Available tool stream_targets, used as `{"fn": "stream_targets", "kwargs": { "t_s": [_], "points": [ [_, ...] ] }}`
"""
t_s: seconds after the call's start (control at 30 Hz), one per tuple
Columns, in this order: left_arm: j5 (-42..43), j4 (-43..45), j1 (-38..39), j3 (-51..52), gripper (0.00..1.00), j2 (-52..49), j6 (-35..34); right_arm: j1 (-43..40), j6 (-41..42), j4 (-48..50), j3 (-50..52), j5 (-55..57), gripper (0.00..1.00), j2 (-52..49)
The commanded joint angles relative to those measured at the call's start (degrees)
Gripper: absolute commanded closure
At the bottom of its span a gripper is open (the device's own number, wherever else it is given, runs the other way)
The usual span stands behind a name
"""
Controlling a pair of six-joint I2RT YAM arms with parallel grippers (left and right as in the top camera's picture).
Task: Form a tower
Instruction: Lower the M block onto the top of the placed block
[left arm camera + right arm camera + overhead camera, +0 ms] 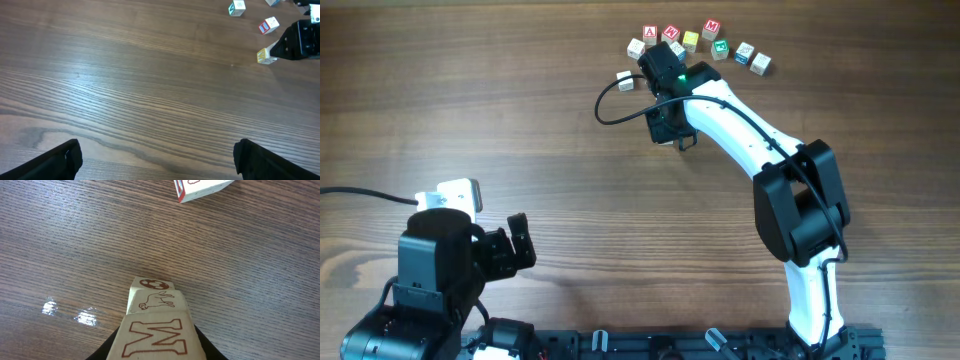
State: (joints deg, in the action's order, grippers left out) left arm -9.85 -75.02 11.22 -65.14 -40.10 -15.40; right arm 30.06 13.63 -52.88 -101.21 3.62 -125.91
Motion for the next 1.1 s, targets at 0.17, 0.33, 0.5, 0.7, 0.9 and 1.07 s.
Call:
{"fn": "stream_targets", "kwargs": {
  "t_s": [0.17, 0.33, 0.5, 0.7, 0.9, 1.07],
  "points": [
    [-0.72, 0.15, -0.15, 0.13, 0.0, 0.31, -0.5, -0.02, 0.04, -0.74, -0.09, -2.4, 0.71, 0.02],
    [-0.72, 0.15, -0.15, 0.13, 0.0, 0.31, -0.5, -0.02, 0.17, -1.05, -0.17, -3.06, 0.7, 0.02],
    [-0.7, 0.15, -0.15, 0.13, 0.0, 0.31, -0.5, -0.02, 0.46, -1.44, -0.57, -3.23, 0.7, 0.02],
    [-0.7, 0.15, -0.15, 0.13, 0.0, 0.31, -0.5, -0.02, 0.31, -1.46, -0.57, -3.26, 0.0, 0.02],
    [-0.7, 0.15, -0.15, 0.13, 0.0, 0.31, -0.5, -0.02, -0.04, -1.25, -0.44, -3.23, 0.0, -0.02],
    [-0.7, 0.15, -0.15, 0.13, 0.0, 0.31, -0.48, -0.02, 0.96, -0.79, -0.39, -4.76, 0.0, -1.55]
  ]
}}
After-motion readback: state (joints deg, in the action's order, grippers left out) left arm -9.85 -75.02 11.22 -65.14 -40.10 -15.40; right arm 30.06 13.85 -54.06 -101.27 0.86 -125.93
